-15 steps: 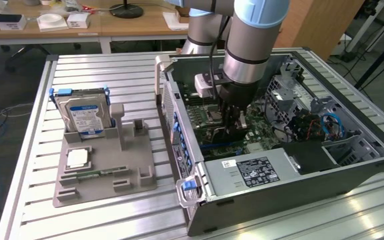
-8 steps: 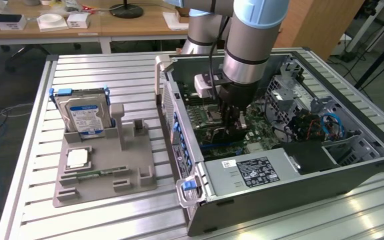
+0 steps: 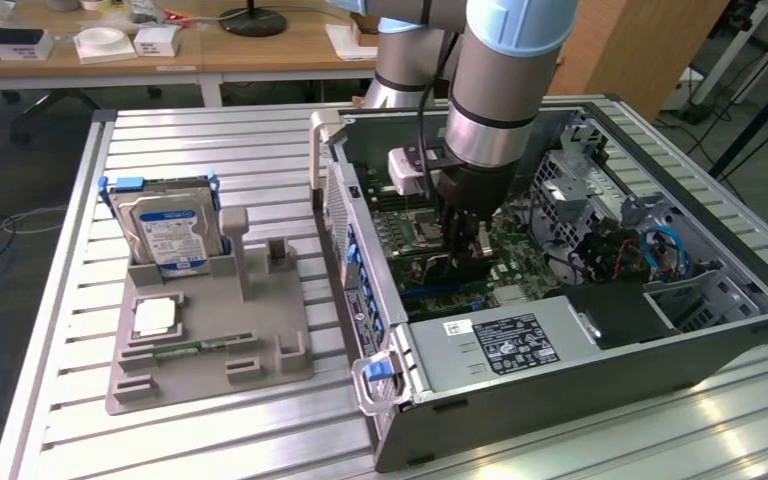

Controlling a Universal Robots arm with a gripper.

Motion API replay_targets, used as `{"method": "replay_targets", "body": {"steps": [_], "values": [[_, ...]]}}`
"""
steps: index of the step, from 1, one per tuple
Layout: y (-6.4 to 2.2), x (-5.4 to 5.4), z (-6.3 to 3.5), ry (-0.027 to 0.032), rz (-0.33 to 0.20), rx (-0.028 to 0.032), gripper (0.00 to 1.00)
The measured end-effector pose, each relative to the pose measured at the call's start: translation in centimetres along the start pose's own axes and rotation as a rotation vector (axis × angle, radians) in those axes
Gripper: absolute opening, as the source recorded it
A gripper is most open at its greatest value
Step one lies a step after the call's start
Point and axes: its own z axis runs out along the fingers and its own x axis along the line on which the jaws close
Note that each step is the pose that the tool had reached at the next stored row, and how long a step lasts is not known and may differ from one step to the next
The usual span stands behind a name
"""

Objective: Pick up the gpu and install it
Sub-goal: 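Insert the gpu into the slot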

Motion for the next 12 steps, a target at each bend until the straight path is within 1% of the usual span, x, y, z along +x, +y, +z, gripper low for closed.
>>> {"method": "replay_targets", "body": {"steps": [1, 2, 6, 12], "values": [[0.0, -0.01, 0.0, 0.0, 0.0, 0.0, 0.26], [-0.01, -0.06, 0.07, -0.0026, 0.0, 0.0011, 0.26], [0.0, -0.03, -0.05, -0.0001, 0.0, 0.0001, 0.26], [0.02, 0.0, 0.09, -0.0003, -0.001, 0.0, 0.26]]}}
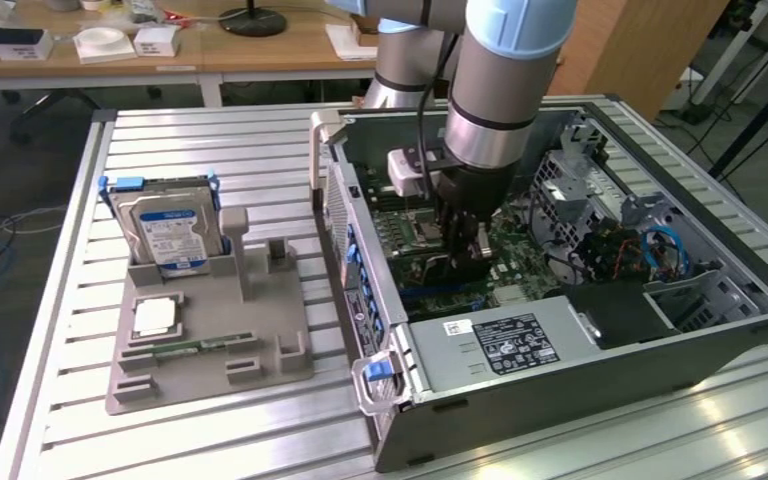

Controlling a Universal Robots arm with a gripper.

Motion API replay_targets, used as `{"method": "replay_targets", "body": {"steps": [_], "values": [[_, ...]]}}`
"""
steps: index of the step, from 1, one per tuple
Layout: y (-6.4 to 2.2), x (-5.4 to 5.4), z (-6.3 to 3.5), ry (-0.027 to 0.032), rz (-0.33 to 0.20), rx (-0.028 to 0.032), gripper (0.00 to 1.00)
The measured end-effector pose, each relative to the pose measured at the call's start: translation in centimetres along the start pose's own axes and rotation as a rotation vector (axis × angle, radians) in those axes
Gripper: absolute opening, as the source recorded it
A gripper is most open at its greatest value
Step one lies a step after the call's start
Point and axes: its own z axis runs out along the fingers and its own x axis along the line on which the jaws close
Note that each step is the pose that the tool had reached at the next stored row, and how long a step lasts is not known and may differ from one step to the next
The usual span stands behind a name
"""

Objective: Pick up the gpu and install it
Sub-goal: 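Insert the gpu into the slot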

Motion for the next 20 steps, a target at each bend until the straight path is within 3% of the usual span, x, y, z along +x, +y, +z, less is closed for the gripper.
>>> {"method": "replay_targets", "body": {"steps": [8, 20], "values": [[0.04, 0.02, 0.77, 0.0004, 0.0, -0.0002, 0.26], [0.18, 0.02, 0.85, -0.0002, 0.0, 0.0028, 0.26]]}}
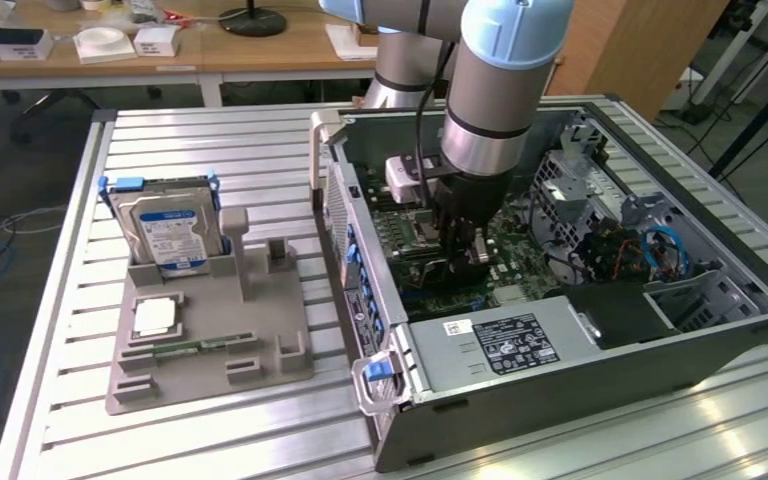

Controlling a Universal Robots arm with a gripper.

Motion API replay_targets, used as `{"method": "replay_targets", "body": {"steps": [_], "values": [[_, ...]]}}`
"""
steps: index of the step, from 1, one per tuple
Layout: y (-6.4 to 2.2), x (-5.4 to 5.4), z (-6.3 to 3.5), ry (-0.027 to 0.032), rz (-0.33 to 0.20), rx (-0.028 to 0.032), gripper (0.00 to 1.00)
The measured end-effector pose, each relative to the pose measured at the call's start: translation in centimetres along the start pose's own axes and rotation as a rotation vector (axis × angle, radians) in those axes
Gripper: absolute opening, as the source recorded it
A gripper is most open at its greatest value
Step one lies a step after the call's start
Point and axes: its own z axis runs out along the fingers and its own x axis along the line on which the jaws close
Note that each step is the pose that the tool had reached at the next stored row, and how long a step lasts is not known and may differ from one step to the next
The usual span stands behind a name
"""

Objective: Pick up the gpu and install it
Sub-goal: 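Insert the gpu into the slot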

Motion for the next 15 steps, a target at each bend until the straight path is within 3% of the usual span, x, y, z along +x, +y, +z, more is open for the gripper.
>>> {"method": "replay_targets", "body": {"steps": [12, 14, 15], "values": [[0.09, 0.0, 0.04, -0.0007, 0.001, 0.0007, 0.27], [0.08, 0.0, 0.01, -0.0001, 0.0, 0.0004, 0.39], [0.08, 0.01, 0.01, 0.0, 0.0, 0.0003, 0.39]]}}
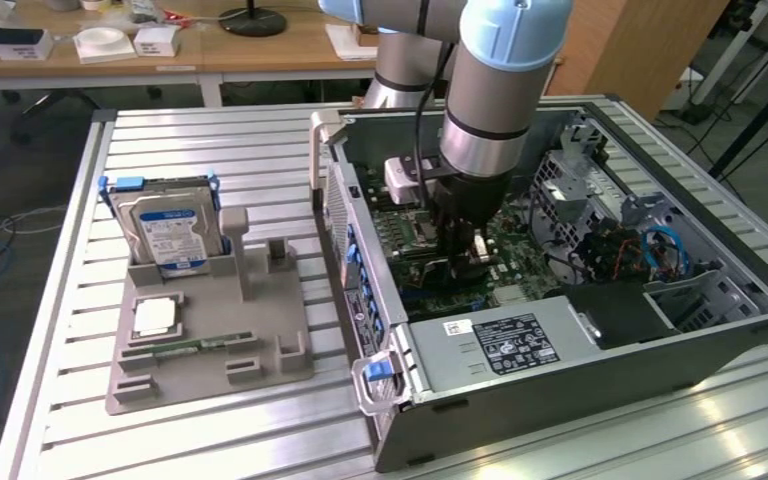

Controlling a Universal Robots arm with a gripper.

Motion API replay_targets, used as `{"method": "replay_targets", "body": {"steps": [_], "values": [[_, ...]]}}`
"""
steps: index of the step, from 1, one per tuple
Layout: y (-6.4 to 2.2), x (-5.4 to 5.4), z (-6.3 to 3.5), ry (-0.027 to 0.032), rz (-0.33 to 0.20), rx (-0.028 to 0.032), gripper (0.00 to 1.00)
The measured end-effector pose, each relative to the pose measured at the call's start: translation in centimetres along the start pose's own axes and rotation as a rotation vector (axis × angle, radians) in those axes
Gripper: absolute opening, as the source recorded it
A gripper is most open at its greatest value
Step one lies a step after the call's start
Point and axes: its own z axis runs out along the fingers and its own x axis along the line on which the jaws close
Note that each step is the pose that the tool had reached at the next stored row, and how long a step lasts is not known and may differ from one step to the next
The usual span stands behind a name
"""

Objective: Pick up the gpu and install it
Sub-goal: 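Insert the gpu into the slot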

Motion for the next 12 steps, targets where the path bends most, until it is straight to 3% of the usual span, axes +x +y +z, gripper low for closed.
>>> {"method": "replay_targets", "body": {"steps": [4, 7, 12], "values": [[0.0, 0.0, 0.0, 0.0001, 0.0, -0.0001, 0.57], [-0.02, 0.0, -0.37, 0.0004, 0.0, -0.0002, 0.57], [-0.14, 0.0, -2.55, 0.0001, 0.0, -0.0001, 0.57]]}}
